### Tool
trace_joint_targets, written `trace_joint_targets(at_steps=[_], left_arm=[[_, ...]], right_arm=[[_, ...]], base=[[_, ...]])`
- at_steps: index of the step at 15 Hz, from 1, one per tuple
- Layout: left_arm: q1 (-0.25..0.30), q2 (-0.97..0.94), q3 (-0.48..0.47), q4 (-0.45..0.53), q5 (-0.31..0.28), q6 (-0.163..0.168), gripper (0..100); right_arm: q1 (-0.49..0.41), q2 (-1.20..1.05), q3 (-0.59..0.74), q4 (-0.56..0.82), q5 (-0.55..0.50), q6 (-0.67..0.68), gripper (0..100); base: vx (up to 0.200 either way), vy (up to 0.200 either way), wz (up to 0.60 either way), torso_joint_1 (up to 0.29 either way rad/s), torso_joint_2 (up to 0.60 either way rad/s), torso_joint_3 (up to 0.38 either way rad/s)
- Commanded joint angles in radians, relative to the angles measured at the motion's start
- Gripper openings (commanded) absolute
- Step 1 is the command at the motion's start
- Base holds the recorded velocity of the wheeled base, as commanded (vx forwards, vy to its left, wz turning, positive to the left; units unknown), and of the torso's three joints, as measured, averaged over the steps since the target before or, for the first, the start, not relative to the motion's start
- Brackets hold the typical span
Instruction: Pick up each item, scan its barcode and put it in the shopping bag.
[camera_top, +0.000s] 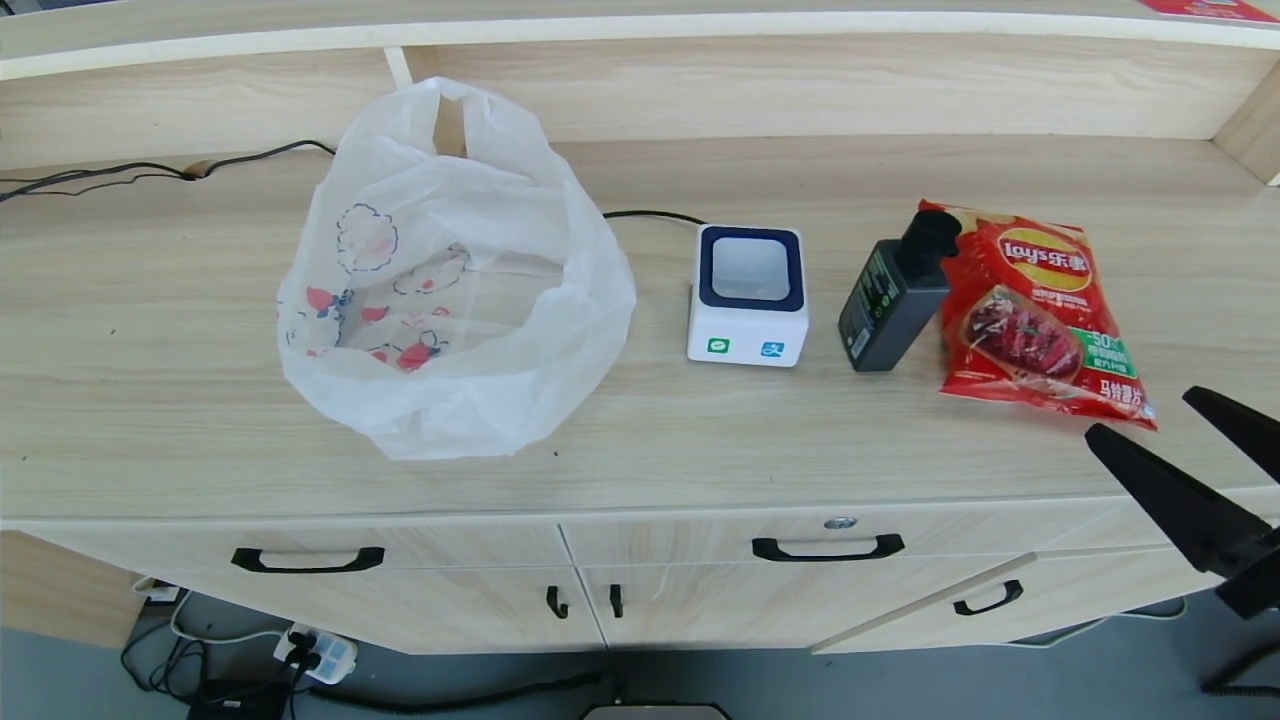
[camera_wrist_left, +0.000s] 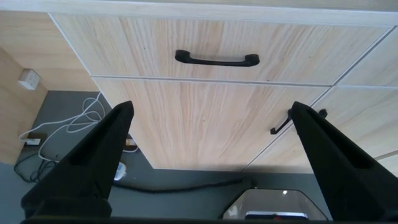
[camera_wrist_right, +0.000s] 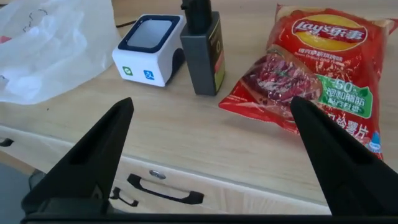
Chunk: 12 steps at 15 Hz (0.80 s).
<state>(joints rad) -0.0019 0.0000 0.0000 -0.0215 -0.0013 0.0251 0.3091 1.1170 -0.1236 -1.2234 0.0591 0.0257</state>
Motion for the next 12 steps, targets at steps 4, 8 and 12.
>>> trace_joint_targets(at_steps=[4,8,12], left_arm=[[0.0,0.002,0.0,0.0,0.0,-0.001,100],[0.0,0.002,0.0,0.0,0.0,-0.001,100],[0.0,0.002,0.0,0.0,0.0,0.001,100]], right_arm=[[0.001,0.184,-0.016,-0.113,0.001,-0.001,100],[-0.007,0.211,-0.067,-0.113,0.001,0.023,100],[-0.094,0.264,-0.12,-0.116,0.001,0.048,100]], base=[[0.0,0.2,0.0,0.004,0.0,0.006],[0.0,0.2,0.0,0.004,0.0,0.001],[0.0,0.05,0.0,0.001,0.0,0.002]])
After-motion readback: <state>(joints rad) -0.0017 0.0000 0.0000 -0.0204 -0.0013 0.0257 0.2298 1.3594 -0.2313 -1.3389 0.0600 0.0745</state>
